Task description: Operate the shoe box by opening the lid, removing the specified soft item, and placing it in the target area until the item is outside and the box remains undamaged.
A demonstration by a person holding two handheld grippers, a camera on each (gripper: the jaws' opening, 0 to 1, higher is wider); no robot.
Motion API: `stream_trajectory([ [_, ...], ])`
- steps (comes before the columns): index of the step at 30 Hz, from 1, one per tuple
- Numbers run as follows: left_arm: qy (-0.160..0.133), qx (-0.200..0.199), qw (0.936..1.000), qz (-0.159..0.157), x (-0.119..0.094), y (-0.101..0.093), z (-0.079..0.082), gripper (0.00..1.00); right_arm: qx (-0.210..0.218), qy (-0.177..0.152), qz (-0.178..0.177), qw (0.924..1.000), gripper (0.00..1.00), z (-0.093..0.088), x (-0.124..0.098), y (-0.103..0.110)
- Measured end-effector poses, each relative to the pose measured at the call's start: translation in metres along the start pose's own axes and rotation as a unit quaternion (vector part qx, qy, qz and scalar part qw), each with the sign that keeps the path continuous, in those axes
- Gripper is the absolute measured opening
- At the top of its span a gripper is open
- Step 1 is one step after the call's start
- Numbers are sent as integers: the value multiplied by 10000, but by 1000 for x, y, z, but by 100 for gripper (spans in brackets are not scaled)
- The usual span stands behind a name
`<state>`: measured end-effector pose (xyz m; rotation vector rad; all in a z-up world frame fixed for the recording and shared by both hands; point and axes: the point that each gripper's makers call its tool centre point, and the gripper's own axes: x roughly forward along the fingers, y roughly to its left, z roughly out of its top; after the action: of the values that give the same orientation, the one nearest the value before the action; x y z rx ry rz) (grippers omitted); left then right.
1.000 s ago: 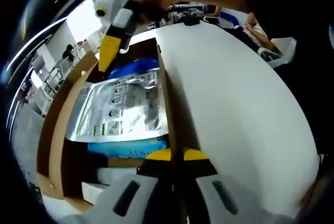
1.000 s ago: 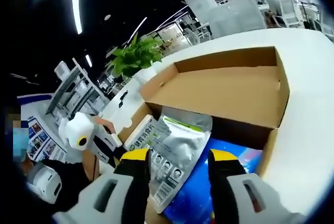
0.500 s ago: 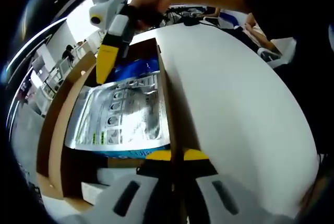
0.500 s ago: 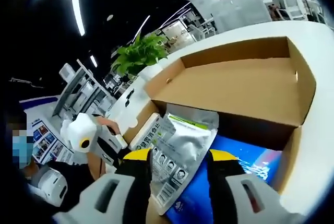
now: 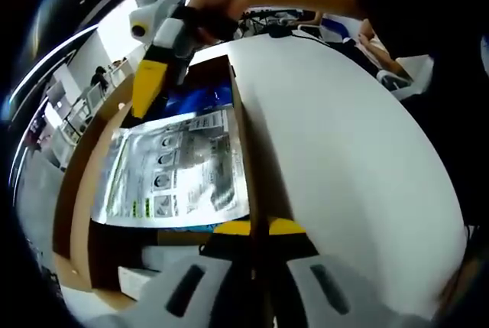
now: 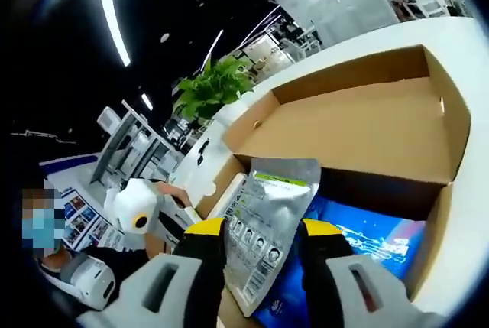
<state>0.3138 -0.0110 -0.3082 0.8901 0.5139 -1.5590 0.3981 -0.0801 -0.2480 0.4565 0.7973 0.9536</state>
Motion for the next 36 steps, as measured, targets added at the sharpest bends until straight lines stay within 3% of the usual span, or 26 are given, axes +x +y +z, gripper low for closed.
stream_trajectory([
  [11, 14, 24, 10000, -6, 1, -1, 0, 3, 141, 32, 242, 9996, 26, -1, 2, 6],
  [36, 29, 61, 10000, -3, 1, -1, -1, 3, 241, 466, 365, 9980, 24, -15, 34, 14],
])
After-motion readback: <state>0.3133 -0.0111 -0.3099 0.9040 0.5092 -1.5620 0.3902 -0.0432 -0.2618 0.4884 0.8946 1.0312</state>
